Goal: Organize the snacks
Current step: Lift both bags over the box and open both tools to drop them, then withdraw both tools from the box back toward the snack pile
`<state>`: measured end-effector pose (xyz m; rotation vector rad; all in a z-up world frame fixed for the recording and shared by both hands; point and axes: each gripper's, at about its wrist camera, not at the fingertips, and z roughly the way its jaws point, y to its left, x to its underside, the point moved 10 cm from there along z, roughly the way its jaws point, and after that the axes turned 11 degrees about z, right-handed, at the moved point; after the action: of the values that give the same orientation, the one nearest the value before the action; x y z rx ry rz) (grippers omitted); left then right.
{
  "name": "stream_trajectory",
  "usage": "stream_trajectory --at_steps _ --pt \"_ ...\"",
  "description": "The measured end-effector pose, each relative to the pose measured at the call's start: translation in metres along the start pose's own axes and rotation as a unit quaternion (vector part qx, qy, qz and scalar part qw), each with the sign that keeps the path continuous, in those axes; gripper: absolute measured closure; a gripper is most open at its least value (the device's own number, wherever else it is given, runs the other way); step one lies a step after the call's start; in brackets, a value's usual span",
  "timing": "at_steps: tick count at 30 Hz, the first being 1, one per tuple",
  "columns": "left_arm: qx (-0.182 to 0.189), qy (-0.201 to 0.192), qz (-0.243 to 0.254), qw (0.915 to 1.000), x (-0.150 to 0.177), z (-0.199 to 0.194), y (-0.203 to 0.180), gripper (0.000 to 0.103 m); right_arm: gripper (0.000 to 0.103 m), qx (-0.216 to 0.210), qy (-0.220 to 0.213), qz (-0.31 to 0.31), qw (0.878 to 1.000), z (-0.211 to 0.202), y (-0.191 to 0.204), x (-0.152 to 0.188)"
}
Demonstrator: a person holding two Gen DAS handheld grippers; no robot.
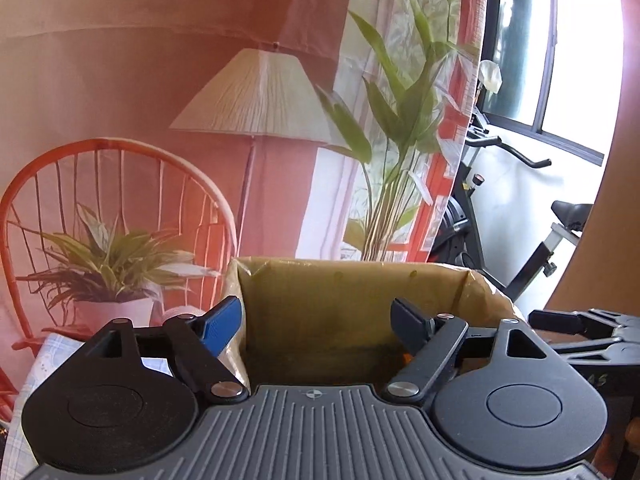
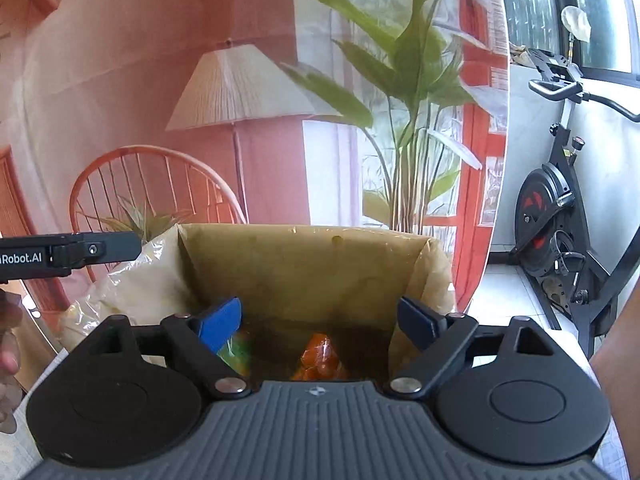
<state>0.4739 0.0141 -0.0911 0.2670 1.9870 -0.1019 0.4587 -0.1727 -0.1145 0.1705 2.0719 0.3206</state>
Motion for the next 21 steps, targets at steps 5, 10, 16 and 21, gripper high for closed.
stream_trajectory --at_steps 5,10,16,21 --pt "-0.012 0.008 0.013 0.9998 0.007 -0.016 0.005 0.019 0.015 0.002 -0.011 0.002 1.0 -0.025 -0.005 -0.001" --pt "-0.036 0.011 0.03 0.9988 0.013 -0.038 0.01 0.019 0.015 0.011 -0.01 0.005 1.0 -0.044 -0.012 0.006" --pt "-0.065 0.019 0.045 0.9966 0.024 -0.059 0.015 0.017 0.008 0.017 -0.007 0.017 1.0 -0.062 -0.02 0.018" --pt "-0.081 0.026 0.046 0.9953 0.034 -0.074 0.019 0.016 0.001 0.029 -0.003 0.015 0.999 -0.07 -0.022 0.025"
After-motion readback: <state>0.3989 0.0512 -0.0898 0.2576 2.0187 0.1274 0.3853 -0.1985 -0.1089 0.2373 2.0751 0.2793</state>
